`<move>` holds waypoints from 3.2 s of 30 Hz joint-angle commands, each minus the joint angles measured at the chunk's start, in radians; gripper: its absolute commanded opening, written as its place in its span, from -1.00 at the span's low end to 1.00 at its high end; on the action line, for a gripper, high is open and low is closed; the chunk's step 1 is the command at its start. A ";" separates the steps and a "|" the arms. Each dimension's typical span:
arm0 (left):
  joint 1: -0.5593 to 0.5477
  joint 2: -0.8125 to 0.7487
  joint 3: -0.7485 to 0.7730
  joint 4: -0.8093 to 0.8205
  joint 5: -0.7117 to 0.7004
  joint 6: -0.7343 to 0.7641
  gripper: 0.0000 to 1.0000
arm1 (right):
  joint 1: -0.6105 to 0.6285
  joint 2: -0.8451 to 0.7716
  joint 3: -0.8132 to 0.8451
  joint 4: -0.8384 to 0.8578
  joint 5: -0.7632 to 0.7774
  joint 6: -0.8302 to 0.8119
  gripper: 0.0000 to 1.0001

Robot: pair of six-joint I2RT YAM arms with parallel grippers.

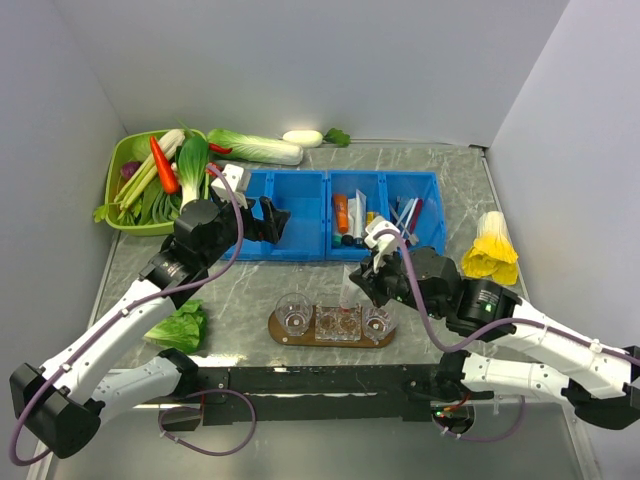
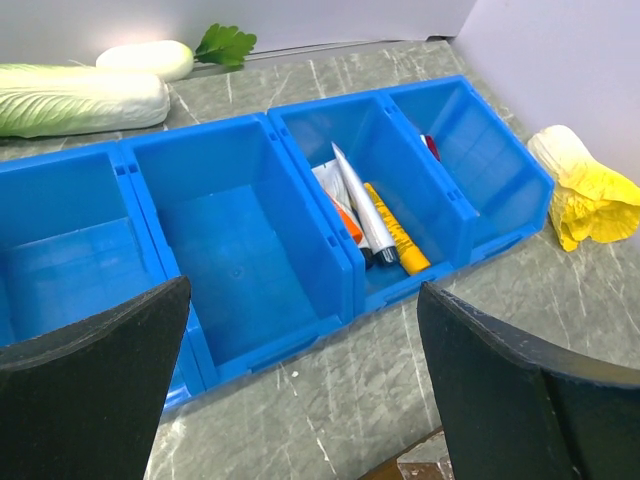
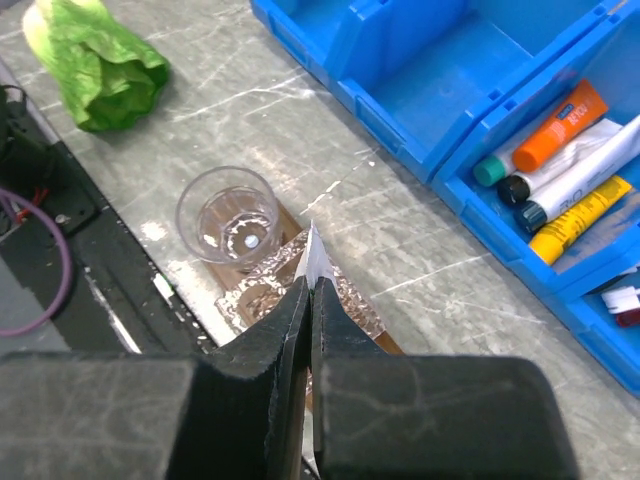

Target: Prepare toiletry sets of a toothbrush and toothpaste on the tray

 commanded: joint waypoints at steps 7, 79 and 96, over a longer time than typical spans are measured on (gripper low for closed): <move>0.002 0.000 0.003 0.013 -0.015 0.003 0.99 | 0.032 0.003 -0.041 0.124 0.107 -0.034 -1.00; 0.002 0.026 0.003 0.018 0.030 -0.003 0.99 | 0.064 0.009 -0.119 0.151 0.144 -0.013 -1.00; 0.002 0.038 0.005 0.019 0.030 -0.003 0.99 | 0.064 0.007 -0.170 0.191 0.148 -0.005 -1.00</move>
